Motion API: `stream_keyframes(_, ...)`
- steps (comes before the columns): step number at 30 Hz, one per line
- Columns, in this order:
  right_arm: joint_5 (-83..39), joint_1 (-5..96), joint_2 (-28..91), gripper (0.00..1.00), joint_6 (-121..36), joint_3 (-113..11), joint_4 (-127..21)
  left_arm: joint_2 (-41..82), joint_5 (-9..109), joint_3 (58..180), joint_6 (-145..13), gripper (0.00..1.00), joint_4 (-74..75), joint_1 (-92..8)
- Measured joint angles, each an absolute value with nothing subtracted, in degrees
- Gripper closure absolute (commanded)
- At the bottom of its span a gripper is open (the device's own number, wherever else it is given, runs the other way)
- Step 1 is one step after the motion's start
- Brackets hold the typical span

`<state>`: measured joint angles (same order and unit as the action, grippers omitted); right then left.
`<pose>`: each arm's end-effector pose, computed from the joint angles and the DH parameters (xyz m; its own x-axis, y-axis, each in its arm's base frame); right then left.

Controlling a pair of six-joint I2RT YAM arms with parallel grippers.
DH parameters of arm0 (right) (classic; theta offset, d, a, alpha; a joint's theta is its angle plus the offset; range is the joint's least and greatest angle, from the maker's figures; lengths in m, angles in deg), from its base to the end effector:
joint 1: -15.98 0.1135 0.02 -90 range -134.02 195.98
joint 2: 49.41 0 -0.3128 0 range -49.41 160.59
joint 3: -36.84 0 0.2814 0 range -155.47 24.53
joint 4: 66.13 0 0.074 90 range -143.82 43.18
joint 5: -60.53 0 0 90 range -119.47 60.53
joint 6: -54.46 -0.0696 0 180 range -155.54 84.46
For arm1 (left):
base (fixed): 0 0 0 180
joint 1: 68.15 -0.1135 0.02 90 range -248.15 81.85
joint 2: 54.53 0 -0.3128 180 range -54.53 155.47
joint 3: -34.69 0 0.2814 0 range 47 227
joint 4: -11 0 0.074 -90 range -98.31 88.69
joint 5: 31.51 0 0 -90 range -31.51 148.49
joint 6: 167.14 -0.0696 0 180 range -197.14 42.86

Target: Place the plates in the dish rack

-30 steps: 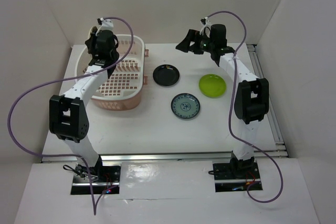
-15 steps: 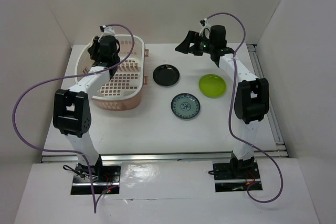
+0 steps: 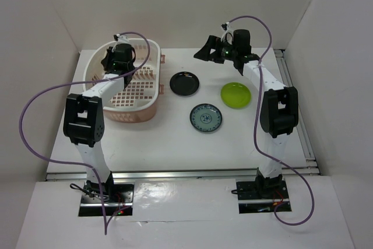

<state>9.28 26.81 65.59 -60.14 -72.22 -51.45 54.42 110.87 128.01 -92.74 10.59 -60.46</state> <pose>0.5341 0.1465 0.3227 -0.6150 0.2129 -0.7592 -0.5124 0.6239 0.5900 0.5074 -0.0129 0.3013 -0.4446 0.2257 -0.8668 -0.5743 0.6708 0.4692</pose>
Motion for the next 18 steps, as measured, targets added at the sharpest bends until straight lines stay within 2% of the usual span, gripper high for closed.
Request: stream_keyframes(18, 11.9, 26.8, 65.7, 0.0, -61.9, -72.2, -53.2, 59.3, 111.1, 130.2, -89.6, 1.0, 9.3, -60.5)
